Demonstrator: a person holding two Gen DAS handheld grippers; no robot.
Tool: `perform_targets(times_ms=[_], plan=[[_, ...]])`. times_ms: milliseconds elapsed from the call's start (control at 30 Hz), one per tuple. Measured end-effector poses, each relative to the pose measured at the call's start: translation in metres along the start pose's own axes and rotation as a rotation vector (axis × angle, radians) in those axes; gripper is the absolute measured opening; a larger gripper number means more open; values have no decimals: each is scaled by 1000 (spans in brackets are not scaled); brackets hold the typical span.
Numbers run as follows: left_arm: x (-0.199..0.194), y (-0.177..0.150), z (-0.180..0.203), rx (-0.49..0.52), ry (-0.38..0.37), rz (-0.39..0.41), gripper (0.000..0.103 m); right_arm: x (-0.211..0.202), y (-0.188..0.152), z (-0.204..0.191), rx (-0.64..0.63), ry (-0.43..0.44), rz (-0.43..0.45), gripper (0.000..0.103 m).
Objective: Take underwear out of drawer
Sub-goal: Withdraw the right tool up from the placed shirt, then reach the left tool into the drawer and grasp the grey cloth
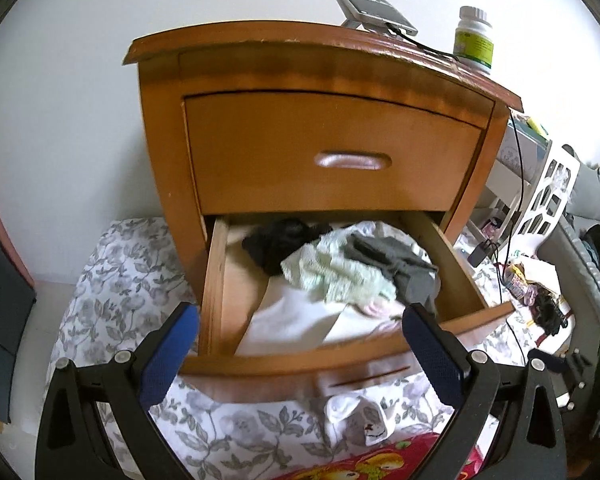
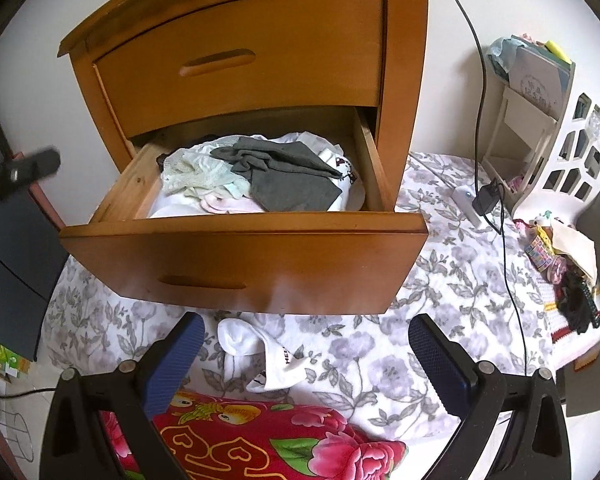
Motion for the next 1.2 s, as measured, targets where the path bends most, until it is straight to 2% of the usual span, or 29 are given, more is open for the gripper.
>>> perform_targets(times_ms=[233,433,567,667,900,1100,1200], plan=[[32,27,2,20,11,-58,101,3,2,5,1,-4,5,103],[67,40,16,28,-24,-121,101,10,3,10,5,-6,-2,103],[93,38,28,39,-52,-176,99,15,1,13,9,-6,-12,103],[111,34,39,38,-89,-214,88,18,0,17,16,-11,-16,103],[144,17,77,104,-144,-301,84,24,0,26,32,-23,-26,103],[167,0,101,152,-165,-363,82,30,-3,31,42,-23,-42,103],[178,-8,109,178,-160,-390,75,32,-5,32,45,-20,-47,103]])
Point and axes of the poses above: each gripper's, at about its wrist camera, not at the fingertips, and x roughly the way its jaws point, z to its right, y to its top, the point moved 6 cm from there along x, roughly the way its jaws point, and after that the axes turned 10 degrees about z, right-handed, at the moved point
